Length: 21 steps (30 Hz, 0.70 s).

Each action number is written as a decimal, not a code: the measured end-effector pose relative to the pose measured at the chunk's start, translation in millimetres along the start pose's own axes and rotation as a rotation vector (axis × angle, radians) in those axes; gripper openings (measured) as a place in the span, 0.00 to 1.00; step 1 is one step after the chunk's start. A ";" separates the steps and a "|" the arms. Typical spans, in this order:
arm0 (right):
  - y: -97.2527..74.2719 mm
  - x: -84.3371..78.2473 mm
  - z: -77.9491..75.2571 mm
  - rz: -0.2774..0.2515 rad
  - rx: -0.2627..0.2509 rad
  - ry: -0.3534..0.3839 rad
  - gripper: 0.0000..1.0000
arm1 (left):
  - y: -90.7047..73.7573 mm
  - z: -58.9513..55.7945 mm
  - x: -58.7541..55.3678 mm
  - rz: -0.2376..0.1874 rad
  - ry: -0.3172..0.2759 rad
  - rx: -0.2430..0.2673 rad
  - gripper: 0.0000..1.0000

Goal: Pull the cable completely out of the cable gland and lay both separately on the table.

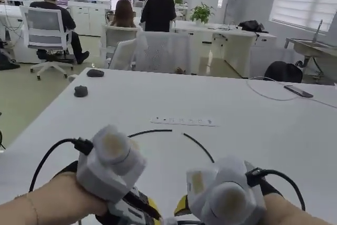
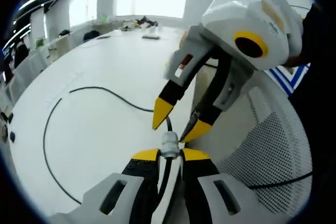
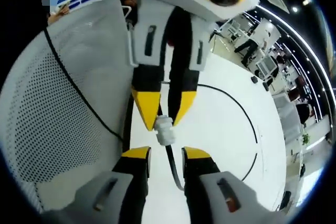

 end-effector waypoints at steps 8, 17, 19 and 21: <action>9.2 -11.2 -8.1 -0.021 -0.111 0.120 0.06 | 2.5 -1.1 -7.2 0.041 0.113 0.112 0.16; 5.6 -54.3 -32.5 0.121 -0.242 0.276 0.06 | -1.2 6.1 -33.5 0.132 0.134 0.154 0.16; 1.0 -66.2 -40.6 0.158 -0.281 0.312 0.06 | -3.7 8.2 -35.8 0.131 0.124 0.159 0.16; -4.0 -78.3 -47.6 0.205 -0.325 0.326 0.06 | -5.4 8.6 -38.1 0.136 0.116 0.161 0.16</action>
Point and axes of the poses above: the centre of the closed fingertips' face, and the gripper's own axes: y roughly forward along the fingers, z roughly to its left, x roughly out of its top, the point moved 2 cm from there along -y, roughly backward along the fingers, and after that the axes turned 11 degrees about y, right-handed, at the moved point
